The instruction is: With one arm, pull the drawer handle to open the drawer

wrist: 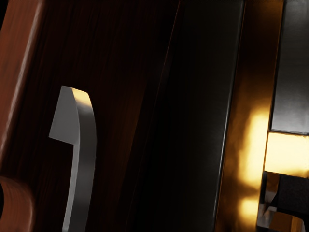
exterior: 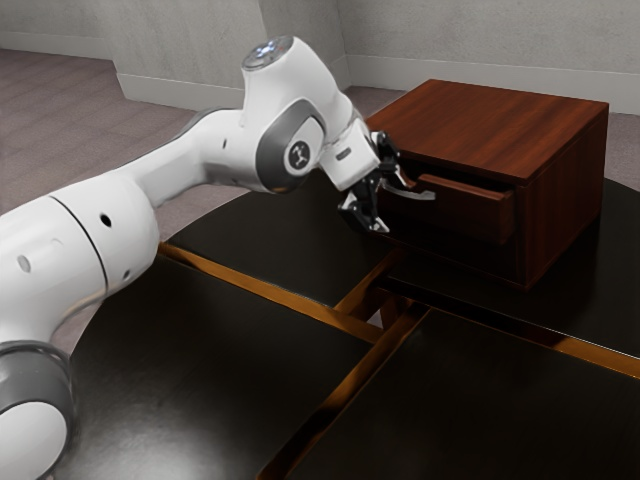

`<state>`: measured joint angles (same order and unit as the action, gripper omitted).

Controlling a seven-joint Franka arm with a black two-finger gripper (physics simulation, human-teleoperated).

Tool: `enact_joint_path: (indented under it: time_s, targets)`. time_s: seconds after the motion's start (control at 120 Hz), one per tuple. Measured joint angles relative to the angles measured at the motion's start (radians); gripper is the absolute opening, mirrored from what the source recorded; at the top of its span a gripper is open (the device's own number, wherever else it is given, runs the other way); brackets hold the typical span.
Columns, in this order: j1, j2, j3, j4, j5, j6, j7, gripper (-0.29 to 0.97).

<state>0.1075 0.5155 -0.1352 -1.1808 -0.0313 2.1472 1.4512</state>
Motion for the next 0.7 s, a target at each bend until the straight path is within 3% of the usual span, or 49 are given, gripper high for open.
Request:
enact_joint_path:
  time_s: [0.7]
  targets:
    - [0.001,-0.179,0.013,-0.266,-0.034,0.083,-0.006,0.63]
